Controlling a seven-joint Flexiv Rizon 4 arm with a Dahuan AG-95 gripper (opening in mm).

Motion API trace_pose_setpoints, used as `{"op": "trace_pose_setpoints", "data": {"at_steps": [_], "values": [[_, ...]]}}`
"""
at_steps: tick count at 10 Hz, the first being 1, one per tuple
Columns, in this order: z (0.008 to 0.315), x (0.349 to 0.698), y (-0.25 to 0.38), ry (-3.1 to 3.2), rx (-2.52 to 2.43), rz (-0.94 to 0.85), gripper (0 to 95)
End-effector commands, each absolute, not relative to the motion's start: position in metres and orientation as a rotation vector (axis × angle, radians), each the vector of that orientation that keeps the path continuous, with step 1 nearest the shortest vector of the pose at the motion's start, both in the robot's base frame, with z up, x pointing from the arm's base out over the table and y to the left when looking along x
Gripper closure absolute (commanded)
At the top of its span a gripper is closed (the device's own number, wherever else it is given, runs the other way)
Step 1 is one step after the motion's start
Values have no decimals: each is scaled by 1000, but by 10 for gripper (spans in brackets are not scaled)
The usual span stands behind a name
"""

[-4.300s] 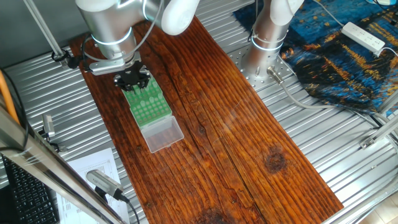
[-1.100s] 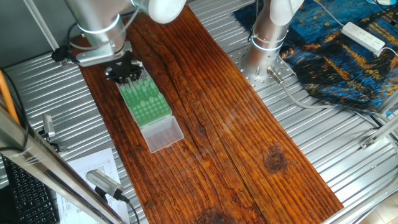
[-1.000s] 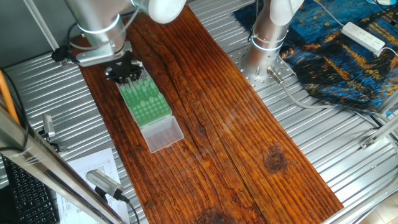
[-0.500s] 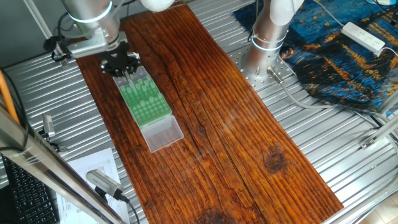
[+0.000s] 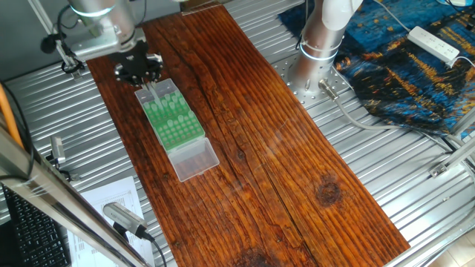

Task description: Transfer all large pipette tips from one holder to another

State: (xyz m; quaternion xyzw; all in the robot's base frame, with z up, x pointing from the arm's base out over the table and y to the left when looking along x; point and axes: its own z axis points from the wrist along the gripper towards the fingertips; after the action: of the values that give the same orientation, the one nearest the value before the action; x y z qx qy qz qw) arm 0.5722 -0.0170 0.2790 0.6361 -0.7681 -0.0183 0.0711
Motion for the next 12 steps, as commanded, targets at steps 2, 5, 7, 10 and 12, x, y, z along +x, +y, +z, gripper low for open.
{"op": "trace_pose_setpoints", "data": {"at_steps": [2,5,7,10,12], "values": [[297,578,-15,-2301,1912,-60,950],[301,577,-12,-2318,1894,-65,950],[300,578,-7,-2366,1852,-79,950],[297,580,11,-2447,1746,-73,950],[301,577,19,-2454,1725,-55,950]]}}
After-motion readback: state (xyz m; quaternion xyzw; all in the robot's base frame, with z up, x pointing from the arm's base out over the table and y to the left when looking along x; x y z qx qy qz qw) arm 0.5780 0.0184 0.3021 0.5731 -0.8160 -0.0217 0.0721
